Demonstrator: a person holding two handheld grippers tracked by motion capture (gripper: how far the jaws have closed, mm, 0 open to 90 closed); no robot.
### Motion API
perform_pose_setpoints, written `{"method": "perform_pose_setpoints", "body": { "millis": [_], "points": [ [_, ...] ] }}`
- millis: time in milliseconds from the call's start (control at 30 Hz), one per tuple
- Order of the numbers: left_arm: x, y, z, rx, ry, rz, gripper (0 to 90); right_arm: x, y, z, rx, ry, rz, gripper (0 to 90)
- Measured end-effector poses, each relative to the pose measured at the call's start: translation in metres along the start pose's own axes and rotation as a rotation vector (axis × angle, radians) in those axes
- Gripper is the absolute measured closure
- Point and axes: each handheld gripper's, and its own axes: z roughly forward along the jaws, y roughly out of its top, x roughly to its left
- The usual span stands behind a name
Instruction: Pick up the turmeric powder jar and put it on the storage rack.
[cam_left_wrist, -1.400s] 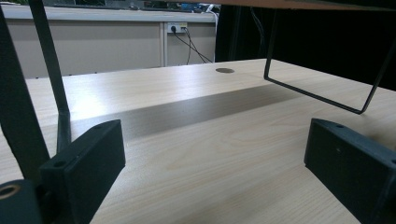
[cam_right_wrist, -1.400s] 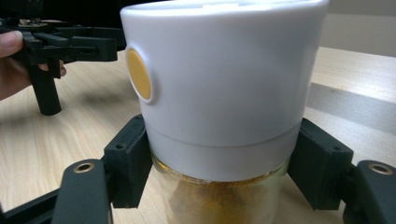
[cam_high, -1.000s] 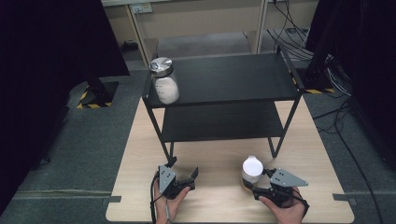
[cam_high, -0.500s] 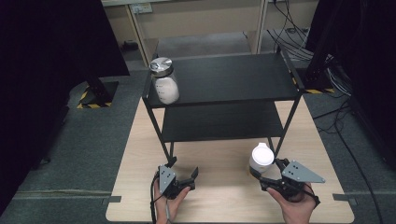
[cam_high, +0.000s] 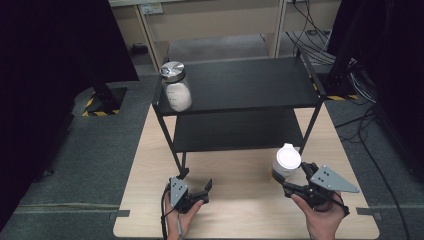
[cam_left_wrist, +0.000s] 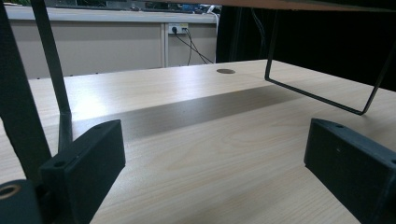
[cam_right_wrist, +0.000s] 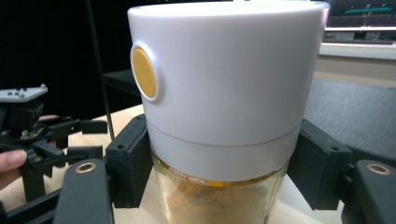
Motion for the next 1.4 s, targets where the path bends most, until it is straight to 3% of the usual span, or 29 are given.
{"method": "perform_pose_setpoints", "body": {
  "millis": [533,1400],
  "points": [
    [-0.001,0.000,0.000,0.002,0.004,-0.002,4.7,0.007,0.022,-0.002,-0.052,-0.051,-0.032,30.9],
    [0.000,0.001,0.000,0.005,0.005,-0.002,4.7,0.009,0.057,0.000,-0.124,-0.084,-0.055,30.9]
  ]
}}
